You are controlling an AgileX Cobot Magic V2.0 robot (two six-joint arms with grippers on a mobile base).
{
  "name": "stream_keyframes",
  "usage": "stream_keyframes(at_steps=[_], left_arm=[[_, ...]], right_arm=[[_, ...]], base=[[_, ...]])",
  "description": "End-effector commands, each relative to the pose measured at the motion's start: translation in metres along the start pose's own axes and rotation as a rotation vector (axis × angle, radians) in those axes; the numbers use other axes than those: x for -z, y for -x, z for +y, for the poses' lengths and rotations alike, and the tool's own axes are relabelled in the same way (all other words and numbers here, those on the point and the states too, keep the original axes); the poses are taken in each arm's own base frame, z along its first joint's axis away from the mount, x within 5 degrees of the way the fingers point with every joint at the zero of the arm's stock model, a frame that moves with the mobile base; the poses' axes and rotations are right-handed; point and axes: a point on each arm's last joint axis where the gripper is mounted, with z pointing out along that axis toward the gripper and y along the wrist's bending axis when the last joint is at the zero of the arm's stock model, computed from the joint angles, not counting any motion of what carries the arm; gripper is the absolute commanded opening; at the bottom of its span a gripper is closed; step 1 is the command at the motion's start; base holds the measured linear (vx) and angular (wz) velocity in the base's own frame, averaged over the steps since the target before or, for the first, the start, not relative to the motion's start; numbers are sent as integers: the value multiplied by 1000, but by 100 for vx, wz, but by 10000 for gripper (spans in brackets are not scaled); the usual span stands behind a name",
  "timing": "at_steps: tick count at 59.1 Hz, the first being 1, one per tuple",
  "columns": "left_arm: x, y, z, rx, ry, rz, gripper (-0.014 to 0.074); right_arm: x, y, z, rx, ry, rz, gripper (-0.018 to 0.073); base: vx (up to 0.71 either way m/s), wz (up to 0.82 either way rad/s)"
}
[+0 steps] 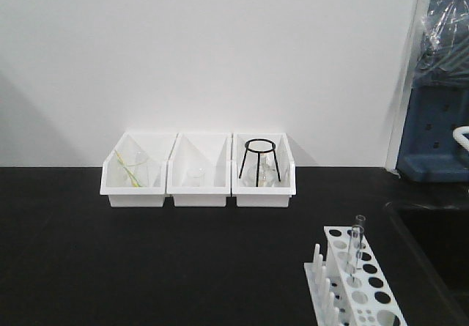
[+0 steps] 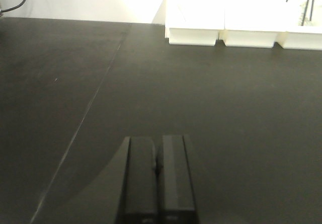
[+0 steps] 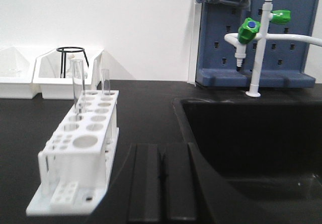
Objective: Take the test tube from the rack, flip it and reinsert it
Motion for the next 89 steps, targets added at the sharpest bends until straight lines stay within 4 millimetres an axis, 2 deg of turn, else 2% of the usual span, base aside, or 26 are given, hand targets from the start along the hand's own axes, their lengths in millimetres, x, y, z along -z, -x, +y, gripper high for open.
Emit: stream_keyframes(at_steps=[1,30,69,74,78,82,89], left_arm=[[1,7,-1,4,-19,-91,-6],[1,7,-1,4,-19,-91,-6],[1,7,-1,4,-19,-91,-6],[1,7,-1,4,-19,-91,-6],[1,7,-1,4,-19,-91,-6],[1,7,-1,4,-19,-91,-6],[1,7,-1,4,-19,-91,-6]], right_arm=[[1,8,-1,18,-16,-95,-9],[1,8,-1,18,-16,-95,-9],[2,12,-1,2,-18,-136,-9],[4,23,-2,-14,-28,-261,-9],[9,40,-4,-25,-38,-381,-9],[16,64,-5,-23,-42,-457,-9],[22,122,-8,10,-47,-509,-9]], base=[[35,1],[27,-2],[3,-2],[0,0],[0,0],[0,0],[0,0]])
